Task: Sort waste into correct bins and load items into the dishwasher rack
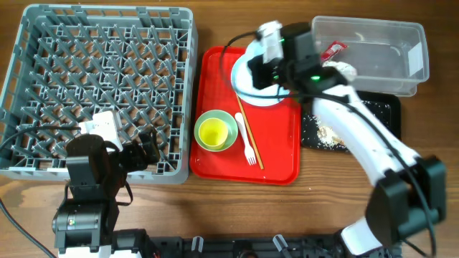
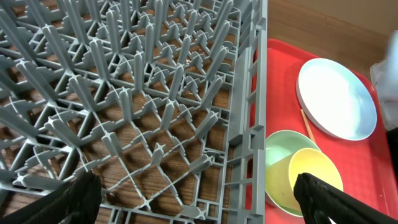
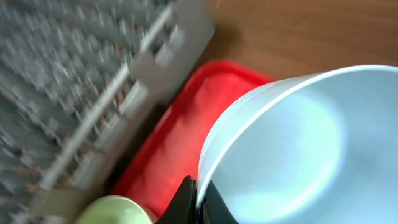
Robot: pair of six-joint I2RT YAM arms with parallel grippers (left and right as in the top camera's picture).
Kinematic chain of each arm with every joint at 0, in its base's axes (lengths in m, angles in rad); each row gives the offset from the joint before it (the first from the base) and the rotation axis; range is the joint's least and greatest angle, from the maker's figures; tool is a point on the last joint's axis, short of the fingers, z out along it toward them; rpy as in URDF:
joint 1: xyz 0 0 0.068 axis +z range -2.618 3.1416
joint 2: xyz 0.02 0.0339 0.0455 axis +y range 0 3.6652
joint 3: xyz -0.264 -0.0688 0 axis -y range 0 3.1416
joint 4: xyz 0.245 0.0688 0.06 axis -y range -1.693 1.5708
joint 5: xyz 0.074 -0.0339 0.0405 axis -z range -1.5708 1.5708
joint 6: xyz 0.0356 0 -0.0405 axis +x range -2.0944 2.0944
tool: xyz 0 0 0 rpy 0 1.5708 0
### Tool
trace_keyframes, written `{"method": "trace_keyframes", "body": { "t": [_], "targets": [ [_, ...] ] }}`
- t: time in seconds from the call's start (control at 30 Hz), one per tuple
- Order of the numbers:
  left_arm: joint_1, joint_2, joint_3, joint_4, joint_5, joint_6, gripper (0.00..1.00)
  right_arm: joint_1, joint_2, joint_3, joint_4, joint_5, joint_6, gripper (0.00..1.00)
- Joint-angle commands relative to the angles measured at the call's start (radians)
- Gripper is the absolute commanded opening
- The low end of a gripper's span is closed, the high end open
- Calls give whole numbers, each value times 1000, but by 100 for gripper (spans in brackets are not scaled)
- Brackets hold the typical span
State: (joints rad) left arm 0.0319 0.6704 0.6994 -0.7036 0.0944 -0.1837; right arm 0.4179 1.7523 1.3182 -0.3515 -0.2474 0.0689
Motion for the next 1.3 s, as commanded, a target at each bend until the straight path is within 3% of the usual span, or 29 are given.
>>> {"method": "trace_keyframes", "body": {
  "t": [0.0, 0.17, 0.33, 0.53, 0.57, 0.6, 0.67, 0.8, 0.93, 1.07, 1.27],
  "targets": [
    [-4, -3, 18, -6, -9, 16, 100, 27, 131, 12, 8, 99, -84, 5],
    [-4, -3, 18, -16, -9, 16, 100, 29, 243, 12, -21, 112, -11, 5],
    [-4, -3, 18, -16, -9, 16, 100, 34, 247, 12, -128, -42, 45, 5],
    [-4, -3, 18, -16, -9, 16, 100, 34, 205, 12, -144, -140, 95, 18],
    [-4, -3, 18, -16, -9, 16, 100, 34, 188, 12, -144, -139, 95, 31],
    [-4, -3, 18, -16, -9, 16, 100, 34, 169, 13, -143, -138, 95, 38],
    [-4, -3, 18, -16, -9, 16, 100, 33, 121, 13, -142, -135, 95, 41],
    [-4, -3, 18, -16, -9, 16, 100, 34, -11, 13, -153, -136, 100, 42],
    [-4, -3, 18, -16, -9, 16, 100, 39, -90, 13, -269, -185, 117, 42],
    [-4, -3, 18, -16, -9, 16, 100, 100, -55, 13, -408, -195, 117, 43],
    [-4, -3, 18, -21, -9, 16, 100, 220, 76, 13, -410, -95, 205, 43]
  ]
}}
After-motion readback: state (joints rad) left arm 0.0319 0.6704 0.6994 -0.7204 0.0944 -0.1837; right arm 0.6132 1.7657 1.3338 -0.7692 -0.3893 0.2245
